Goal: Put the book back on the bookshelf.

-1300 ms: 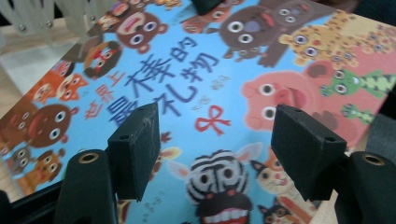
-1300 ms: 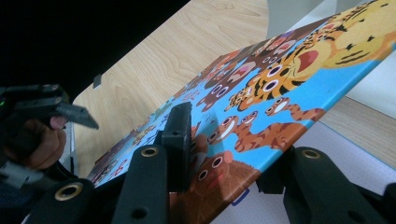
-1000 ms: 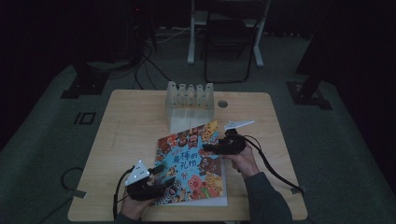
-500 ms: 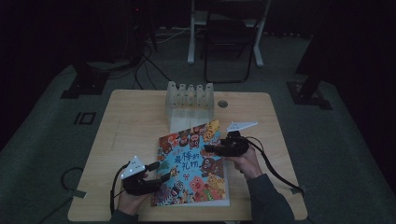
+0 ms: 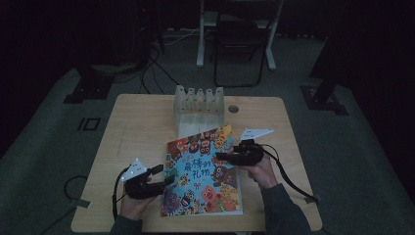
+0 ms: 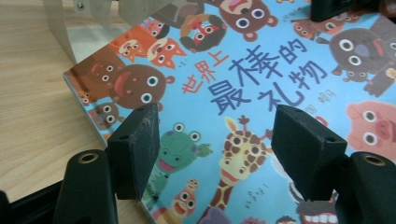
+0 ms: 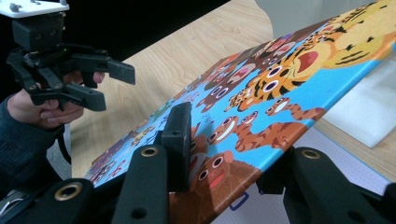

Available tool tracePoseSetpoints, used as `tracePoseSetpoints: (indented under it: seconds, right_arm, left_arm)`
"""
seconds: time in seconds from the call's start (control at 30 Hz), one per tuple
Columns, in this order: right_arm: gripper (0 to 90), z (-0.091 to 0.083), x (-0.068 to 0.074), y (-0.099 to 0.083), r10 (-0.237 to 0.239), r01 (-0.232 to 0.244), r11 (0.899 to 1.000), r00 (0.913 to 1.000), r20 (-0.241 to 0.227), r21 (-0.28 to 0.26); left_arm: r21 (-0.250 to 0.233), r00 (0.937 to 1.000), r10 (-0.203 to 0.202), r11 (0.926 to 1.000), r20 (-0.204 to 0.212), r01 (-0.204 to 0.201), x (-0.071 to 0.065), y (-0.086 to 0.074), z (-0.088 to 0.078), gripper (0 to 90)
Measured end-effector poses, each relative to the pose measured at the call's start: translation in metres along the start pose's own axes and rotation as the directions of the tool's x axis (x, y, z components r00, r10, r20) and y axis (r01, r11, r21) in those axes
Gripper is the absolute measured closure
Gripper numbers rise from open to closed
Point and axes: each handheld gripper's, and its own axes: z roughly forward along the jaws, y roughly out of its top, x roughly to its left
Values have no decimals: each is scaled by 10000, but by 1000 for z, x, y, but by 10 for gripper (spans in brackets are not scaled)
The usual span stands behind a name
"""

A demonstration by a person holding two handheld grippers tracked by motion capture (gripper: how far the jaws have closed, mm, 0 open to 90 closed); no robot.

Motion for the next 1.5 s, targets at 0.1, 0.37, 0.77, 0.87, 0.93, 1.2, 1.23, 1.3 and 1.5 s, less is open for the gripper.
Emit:
tracePoseSetpoints:
  seconds: [0.1,0.37,0.77,0.87,0.93,1.2,1.23,1.3,1.5]
  right_arm:
    - [630,-2,2,0,-152,152,9999,9999,16,-63]
    - [630,-8,6,1,-494,495,9986,9988,76,-202]
    - [630,-15,11,1,-931,935,9949,9956,137,-378]
    - [630,-16,12,1,-1055,1060,9935,9943,140,-404]
    - [630,-18,13,1,-1153,1158,9923,9932,149,-439]
    - [630,-23,17,1,-1528,1533,9866,9882,135,-560]
    - [630,-24,18,1,-1655,1661,9843,9861,137,-605]
    - [630,-25,18,1,-1716,1721,9831,9851,135,-626]
    - [630,-27,20,1,-1832,1838,9806,9830,142,-679]
  left_arm:
    - [3,9999,106,9999,-97,-106,3,3,2,324]
    - [-163,10000,-31,9999,74,32,8,7,5,320]
    - [-182,9999,-109,9998,44,109,17,14,7,302]
    - [-201,10000,-49,9998,8,49,19,17,9,300]
    - [-179,10000,-4,9998,5,4,20,19,9,299]
    - [-236,9998,-202,9995,16,202,27,20,11,293]
    - [-208,9998,-195,9996,-2,194,29,20,11,292]
    - [-179,9998,-201,9996,-39,200,30,21,11,290]
    - [-292,10000,-82,9995,-55,80,31,27,10,289]
